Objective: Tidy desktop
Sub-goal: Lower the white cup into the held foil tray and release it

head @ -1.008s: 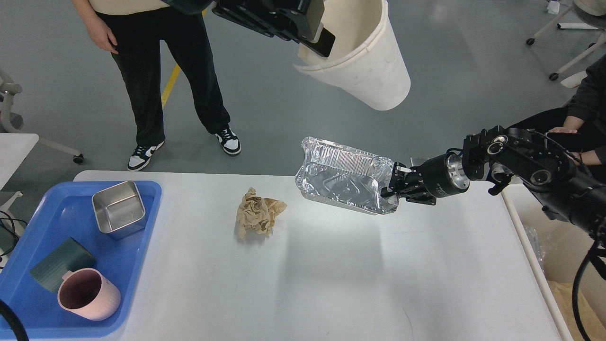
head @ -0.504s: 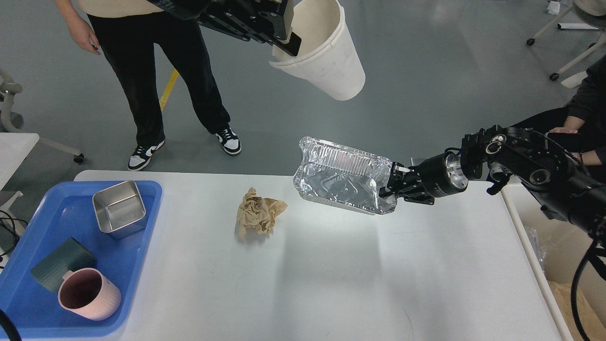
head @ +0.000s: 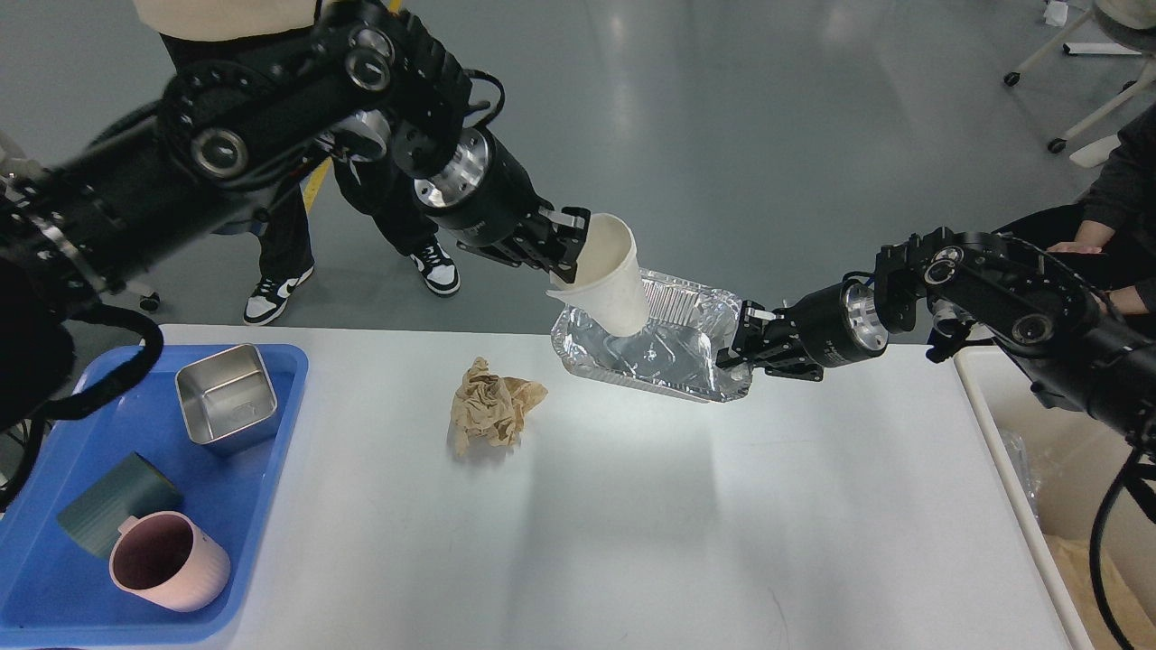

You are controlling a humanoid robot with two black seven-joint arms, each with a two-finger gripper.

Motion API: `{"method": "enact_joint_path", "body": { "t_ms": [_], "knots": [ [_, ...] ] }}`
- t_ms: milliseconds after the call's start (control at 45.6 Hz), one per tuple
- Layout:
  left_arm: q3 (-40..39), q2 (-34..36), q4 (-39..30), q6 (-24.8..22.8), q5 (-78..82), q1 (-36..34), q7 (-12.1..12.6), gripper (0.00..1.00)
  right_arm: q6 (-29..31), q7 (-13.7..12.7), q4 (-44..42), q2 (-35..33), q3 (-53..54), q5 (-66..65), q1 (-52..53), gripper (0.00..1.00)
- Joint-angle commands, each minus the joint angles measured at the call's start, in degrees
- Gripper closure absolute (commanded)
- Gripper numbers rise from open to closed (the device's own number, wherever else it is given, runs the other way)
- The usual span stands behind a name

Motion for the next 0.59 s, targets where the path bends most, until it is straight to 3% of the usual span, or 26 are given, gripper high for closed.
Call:
{"method": "enact_joint_path", "body": {
  "t_ms": [0, 438, 570],
  "knots": [
    [-0.3, -4.74, 1.87, 2.67, 1.97, 2.65, -1.25, 0.98, 0.0, -0.02, 0.51, -0.11, 0.0, 0.0, 0.01, 1.0],
    [0.14, -12.04, 8.11, 11.64, 5.23, 5.02, -4.95, 0.96, -0.26, -0.11, 1.3, -0.2, 0.0, 0.0, 0.01, 1.0],
    [0.58, -12.66, 8.29, 13.13, 5.32, 5.46, -5.12, 0.88, -0.26, -0.11, 1.48, -0.2, 0.0, 0.0, 0.01, 1.0]
  ]
}}
